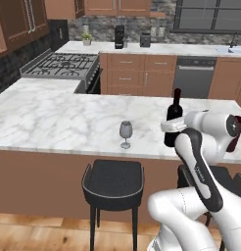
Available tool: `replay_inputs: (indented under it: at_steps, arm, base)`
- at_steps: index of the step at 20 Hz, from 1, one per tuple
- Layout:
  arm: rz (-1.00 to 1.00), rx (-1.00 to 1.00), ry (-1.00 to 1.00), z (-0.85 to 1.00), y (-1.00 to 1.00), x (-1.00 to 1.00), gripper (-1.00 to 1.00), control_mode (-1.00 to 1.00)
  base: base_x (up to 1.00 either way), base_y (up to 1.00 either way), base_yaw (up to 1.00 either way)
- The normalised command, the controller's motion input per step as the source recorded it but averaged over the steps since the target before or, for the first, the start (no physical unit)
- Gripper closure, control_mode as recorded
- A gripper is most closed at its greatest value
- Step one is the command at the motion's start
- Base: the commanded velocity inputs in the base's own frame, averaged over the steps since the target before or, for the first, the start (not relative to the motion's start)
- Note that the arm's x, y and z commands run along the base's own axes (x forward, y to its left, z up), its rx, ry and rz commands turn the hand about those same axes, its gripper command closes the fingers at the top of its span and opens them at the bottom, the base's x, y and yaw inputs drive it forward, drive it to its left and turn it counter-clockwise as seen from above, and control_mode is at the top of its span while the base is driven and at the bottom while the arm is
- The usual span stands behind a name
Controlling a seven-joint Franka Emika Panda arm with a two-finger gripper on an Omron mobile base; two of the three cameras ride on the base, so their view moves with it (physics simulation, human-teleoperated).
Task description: There is a wine glass and glass cup on the dining counter. Place the wine bottle next to the wine glass and the juice bottle next to the glass cup.
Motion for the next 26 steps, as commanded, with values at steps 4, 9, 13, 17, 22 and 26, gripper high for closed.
replay_inputs:
  at_steps: [4, 9, 13, 17, 22, 26]
  arm:
    - [0.03, 0.0, 0.16, -0.2, -0.11, 0.28, 1.0, -1.0]
    - [0.09, 0.05, -0.04, -0.29, -0.02, 0.25, 1.0, -1.0]
    - [0.07, 0.04, -0.19, -0.28, 0.01, 0.28, 1.0, -1.0]
    - [0.04, 0.03, -0.1, -0.28, 0.08, 0.35, 1.0, -1.0]
    - [0.0, 0.0, -0.01, -0.21, 0.23, 0.37, 1.0, -1.0]
    - [0.0, 0.0, 0.0, -0.14, 0.17, 0.35, 1.0, -1.0]
  base:
    - [0.0, 0.0, 0.0]
    - [0.0, 0.0, 0.0]
    - [0.0, 0.0, 0.0]
    - [0.0, 0.0, 0.0]
    - [0.0, 0.0, 0.0]
    - [0.0, 0.0, 0.0]
